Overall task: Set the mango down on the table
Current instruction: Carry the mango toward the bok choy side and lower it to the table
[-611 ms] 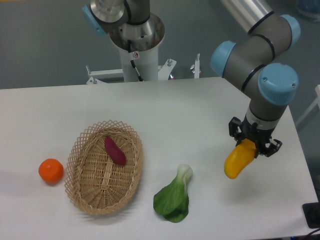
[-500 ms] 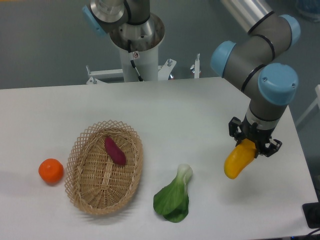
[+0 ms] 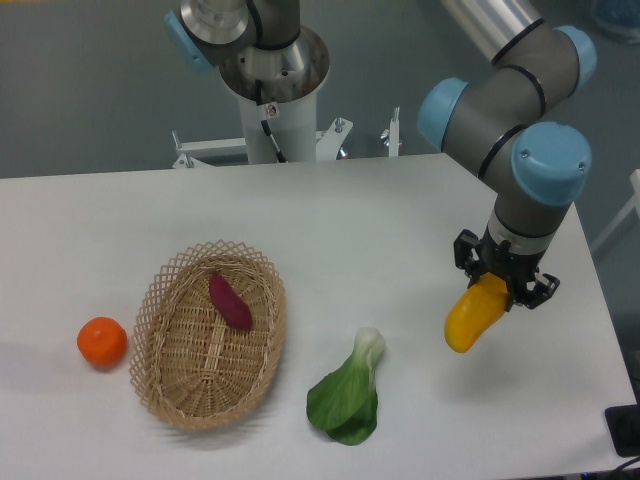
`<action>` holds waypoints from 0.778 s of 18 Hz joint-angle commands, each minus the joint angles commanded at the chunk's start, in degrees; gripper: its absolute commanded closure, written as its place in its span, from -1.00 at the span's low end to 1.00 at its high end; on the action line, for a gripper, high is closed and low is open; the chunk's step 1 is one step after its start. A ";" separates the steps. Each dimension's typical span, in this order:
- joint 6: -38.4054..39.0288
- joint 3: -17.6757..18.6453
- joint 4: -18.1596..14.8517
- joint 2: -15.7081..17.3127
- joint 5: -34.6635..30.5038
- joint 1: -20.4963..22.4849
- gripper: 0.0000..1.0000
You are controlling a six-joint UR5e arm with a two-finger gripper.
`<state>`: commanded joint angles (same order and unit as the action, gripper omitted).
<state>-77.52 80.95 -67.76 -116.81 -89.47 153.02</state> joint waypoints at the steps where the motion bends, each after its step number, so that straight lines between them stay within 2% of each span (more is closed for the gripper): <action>1: 0.09 0.26 -0.09 0.00 -0.09 0.00 0.21; 5: -0.17 4.21 0.17 2.10 0.26 0.26 0.21; 7: -4.63 7.10 0.26 3.86 0.18 0.70 0.22; 9: -9.56 11.67 0.70 6.49 0.35 1.75 0.23; 10: -11.49 13.95 2.01 7.29 0.35 2.19 0.23; 14: -20.63 22.92 12.37 9.31 0.18 3.69 0.23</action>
<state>-98.15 103.86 -55.39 -107.50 -89.30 156.70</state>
